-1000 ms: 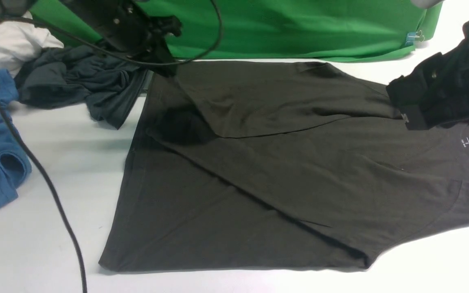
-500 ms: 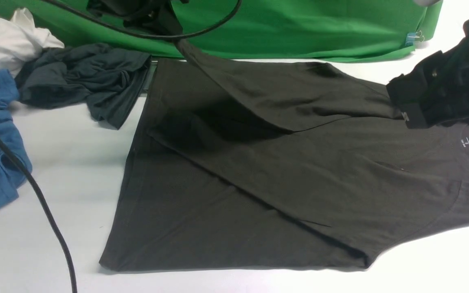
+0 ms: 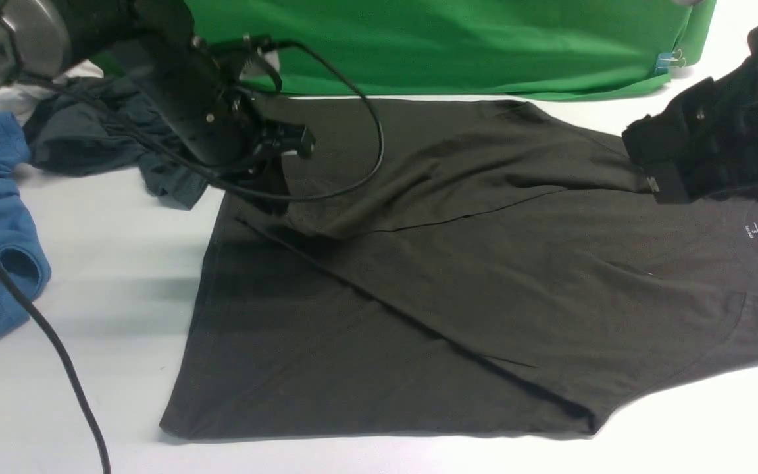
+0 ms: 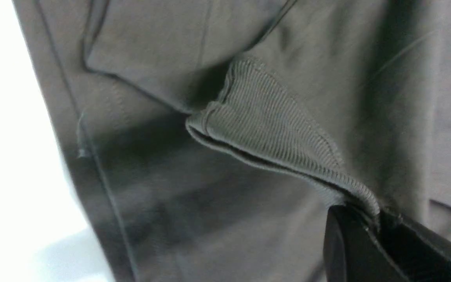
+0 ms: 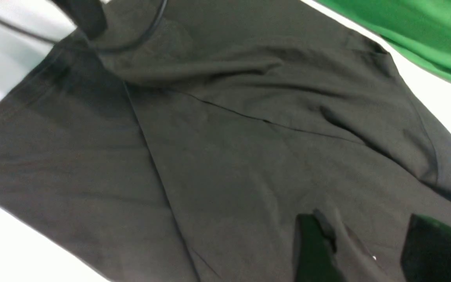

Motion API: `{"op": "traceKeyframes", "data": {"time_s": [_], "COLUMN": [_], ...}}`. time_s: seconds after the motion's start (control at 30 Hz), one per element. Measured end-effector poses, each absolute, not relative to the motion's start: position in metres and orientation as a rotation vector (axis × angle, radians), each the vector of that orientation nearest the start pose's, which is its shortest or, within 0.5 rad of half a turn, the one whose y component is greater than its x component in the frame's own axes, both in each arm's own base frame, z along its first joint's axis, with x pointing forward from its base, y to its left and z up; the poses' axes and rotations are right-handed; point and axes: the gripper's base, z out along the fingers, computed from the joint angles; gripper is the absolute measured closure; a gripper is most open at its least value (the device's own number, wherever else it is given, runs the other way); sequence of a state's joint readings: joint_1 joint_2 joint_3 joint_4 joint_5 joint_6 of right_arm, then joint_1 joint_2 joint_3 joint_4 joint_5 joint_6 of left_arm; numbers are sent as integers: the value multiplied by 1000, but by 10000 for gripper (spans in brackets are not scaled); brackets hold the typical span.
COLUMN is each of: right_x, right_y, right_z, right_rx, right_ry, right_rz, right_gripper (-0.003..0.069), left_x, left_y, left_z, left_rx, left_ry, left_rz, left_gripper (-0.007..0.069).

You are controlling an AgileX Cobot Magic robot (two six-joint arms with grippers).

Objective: Fold a long-sleeved shirt on a white desktop.
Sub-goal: 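Fold the left side of the dark shirt inward over its body with the left gripper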

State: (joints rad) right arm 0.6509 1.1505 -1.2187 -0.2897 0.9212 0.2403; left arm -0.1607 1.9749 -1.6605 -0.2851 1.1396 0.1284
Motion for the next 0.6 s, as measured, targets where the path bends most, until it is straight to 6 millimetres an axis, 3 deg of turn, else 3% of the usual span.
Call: {"op": "traceKeyframes", "data": {"time_s": [0.13,0.23,0.37,0.4,0.43,0.57,0.6], "right_x": [196,196,196,196,196,196,196], "right_y": [124,124,124,124,124,124,124], "right_z": [398,399,399,399,399,399,399], "right_rx": [-554,-554,-554,-554,-554,-555,-555], "right_ry": [2206,2196,2194,2194,2194,2193,2193], "right_rz": [112,117,119,119,119,118,118], "right_gripper": [316,316,316,316,316,316,316], "left_x": [409,411,414,415,415,405,402], "left_y": [-89,-96,-104,-105,-105,-99,-97], "left_z": [247,255,288,306,311,365,370], "left_rx": [275,285,319,337,342,376,364], "left_ry": [2871,2825,2700,2637,2621,2477,2475], "left_rz": [-404,-519,-638,-644,-643,-540,-510], "left_gripper": [585,585,585,585,585,585,585]}}
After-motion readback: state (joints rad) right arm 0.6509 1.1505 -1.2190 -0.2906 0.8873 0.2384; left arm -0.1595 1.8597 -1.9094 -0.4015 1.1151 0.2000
